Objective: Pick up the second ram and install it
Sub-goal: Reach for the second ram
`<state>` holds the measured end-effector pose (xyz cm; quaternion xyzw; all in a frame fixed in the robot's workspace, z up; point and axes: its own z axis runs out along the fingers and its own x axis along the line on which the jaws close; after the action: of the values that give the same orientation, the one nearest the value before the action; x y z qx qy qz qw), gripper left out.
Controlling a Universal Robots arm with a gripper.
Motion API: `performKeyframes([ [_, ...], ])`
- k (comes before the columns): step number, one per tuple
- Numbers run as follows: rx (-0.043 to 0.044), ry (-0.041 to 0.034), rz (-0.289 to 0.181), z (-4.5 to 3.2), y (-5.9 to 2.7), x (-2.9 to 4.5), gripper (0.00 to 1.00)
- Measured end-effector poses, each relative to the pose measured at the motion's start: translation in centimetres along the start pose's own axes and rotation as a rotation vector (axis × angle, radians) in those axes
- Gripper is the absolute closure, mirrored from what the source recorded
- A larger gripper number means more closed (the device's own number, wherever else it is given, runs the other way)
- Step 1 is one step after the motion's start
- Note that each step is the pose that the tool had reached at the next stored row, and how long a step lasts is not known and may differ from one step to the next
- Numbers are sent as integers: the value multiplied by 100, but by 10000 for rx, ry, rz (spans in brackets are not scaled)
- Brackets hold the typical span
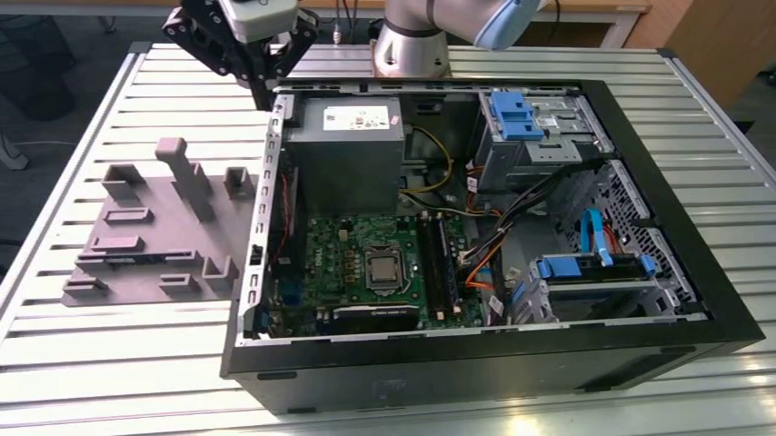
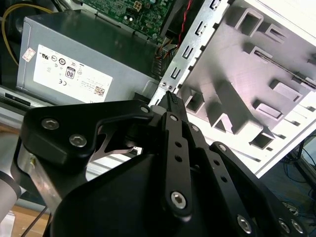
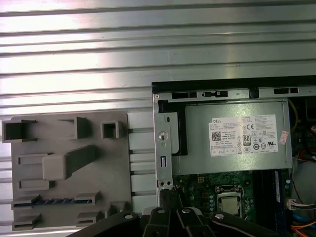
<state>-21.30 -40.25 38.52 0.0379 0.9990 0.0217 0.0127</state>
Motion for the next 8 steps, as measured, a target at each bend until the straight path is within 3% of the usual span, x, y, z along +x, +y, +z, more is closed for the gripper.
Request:
performKeyframes([
  [8, 0, 0, 0, 0, -1, 15, 89],
])
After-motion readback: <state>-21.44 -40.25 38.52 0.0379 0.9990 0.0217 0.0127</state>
